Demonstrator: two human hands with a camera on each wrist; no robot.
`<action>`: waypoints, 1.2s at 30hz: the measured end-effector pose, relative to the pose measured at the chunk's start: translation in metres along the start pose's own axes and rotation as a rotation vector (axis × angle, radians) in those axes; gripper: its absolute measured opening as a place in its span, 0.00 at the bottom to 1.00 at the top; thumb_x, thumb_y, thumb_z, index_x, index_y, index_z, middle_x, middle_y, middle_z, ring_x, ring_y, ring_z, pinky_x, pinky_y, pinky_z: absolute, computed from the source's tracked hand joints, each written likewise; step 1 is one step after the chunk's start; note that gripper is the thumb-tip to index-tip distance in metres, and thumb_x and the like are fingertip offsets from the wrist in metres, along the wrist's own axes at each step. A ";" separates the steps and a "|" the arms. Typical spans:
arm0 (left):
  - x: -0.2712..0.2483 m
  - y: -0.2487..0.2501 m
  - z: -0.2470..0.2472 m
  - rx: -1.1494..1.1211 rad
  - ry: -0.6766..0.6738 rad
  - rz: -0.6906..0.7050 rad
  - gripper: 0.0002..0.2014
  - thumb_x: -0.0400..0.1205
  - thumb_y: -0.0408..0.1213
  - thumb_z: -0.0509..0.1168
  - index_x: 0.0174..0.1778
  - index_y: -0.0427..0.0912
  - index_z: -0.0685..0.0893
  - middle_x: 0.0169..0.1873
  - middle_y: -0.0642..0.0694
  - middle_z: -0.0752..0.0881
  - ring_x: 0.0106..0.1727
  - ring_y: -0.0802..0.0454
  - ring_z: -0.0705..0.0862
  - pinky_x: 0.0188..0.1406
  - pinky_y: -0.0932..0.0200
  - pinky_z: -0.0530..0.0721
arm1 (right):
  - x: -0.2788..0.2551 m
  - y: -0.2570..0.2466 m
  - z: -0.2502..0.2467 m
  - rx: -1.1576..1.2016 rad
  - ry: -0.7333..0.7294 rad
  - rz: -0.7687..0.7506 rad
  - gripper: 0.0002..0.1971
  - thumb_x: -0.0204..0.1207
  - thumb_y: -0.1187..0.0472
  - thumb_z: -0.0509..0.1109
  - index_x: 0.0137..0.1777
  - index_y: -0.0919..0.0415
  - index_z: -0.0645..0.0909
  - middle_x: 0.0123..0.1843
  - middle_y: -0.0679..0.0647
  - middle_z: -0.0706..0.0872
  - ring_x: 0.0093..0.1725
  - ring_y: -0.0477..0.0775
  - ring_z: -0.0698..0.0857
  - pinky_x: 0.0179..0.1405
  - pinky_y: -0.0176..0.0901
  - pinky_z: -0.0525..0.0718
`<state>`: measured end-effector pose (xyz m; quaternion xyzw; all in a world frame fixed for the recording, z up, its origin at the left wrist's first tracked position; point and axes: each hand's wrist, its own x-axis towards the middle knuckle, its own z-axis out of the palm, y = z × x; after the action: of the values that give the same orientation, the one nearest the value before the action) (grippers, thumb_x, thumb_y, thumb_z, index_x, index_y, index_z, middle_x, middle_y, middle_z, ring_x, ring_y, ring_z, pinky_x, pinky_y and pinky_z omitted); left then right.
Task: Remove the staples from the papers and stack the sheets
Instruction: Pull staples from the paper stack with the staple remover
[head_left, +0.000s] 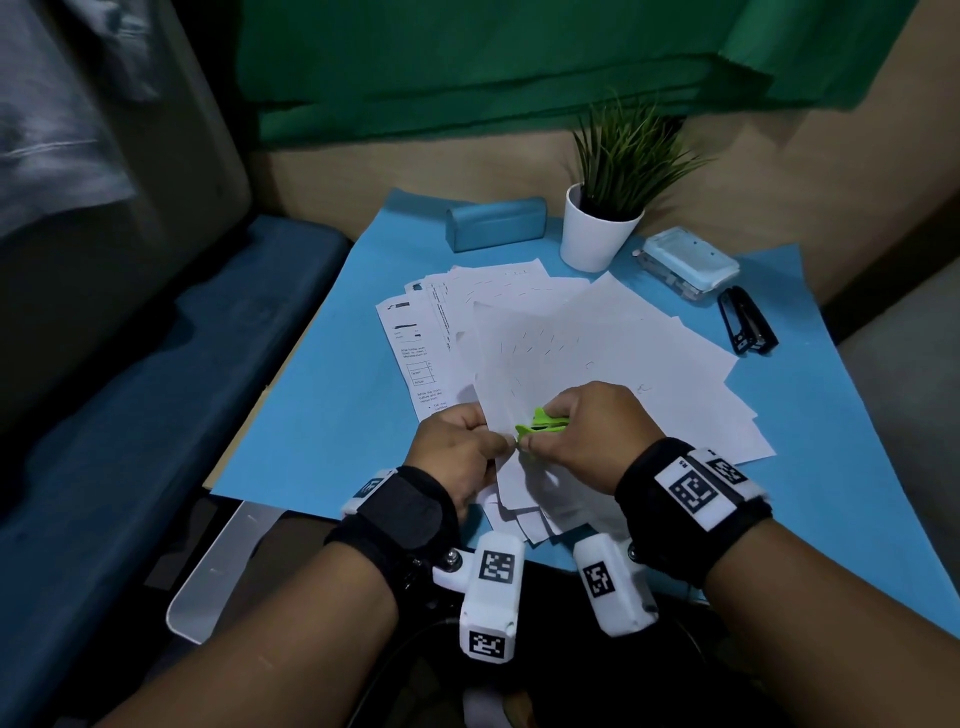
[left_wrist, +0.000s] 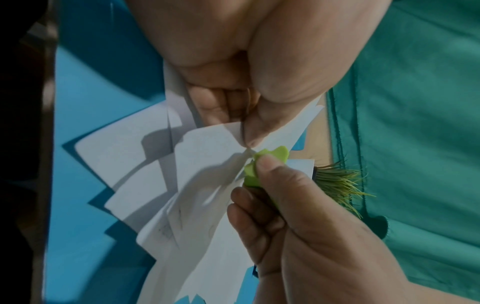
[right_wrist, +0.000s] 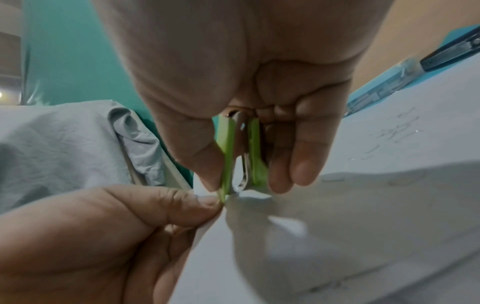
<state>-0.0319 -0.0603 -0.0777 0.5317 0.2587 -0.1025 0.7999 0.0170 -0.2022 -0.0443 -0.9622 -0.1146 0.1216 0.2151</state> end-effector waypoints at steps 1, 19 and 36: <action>0.000 0.000 0.000 0.007 -0.001 0.002 0.12 0.77 0.11 0.64 0.44 0.30 0.89 0.30 0.36 0.90 0.24 0.47 0.88 0.22 0.61 0.84 | 0.001 0.000 -0.001 0.005 -0.006 0.004 0.17 0.65 0.44 0.78 0.38 0.60 0.87 0.35 0.53 0.88 0.41 0.54 0.85 0.42 0.47 0.84; 0.009 -0.002 0.000 -0.004 0.033 -0.053 0.10 0.78 0.14 0.64 0.47 0.28 0.87 0.39 0.29 0.90 0.29 0.41 0.88 0.25 0.54 0.89 | 0.009 0.018 0.004 0.646 -0.114 0.209 0.07 0.65 0.66 0.82 0.38 0.69 0.88 0.33 0.63 0.89 0.31 0.55 0.85 0.35 0.46 0.86; 0.014 0.008 0.002 0.034 0.084 -0.121 0.10 0.81 0.25 0.68 0.36 0.38 0.77 0.28 0.40 0.70 0.21 0.50 0.66 0.18 0.63 0.66 | 0.018 0.029 -0.001 0.578 -0.037 0.178 0.15 0.61 0.56 0.83 0.42 0.66 0.88 0.34 0.56 0.87 0.33 0.55 0.84 0.38 0.48 0.85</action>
<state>-0.0162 -0.0568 -0.0777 0.5323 0.3218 -0.1325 0.7717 0.0393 -0.2230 -0.0595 -0.8650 0.0058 0.1851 0.4663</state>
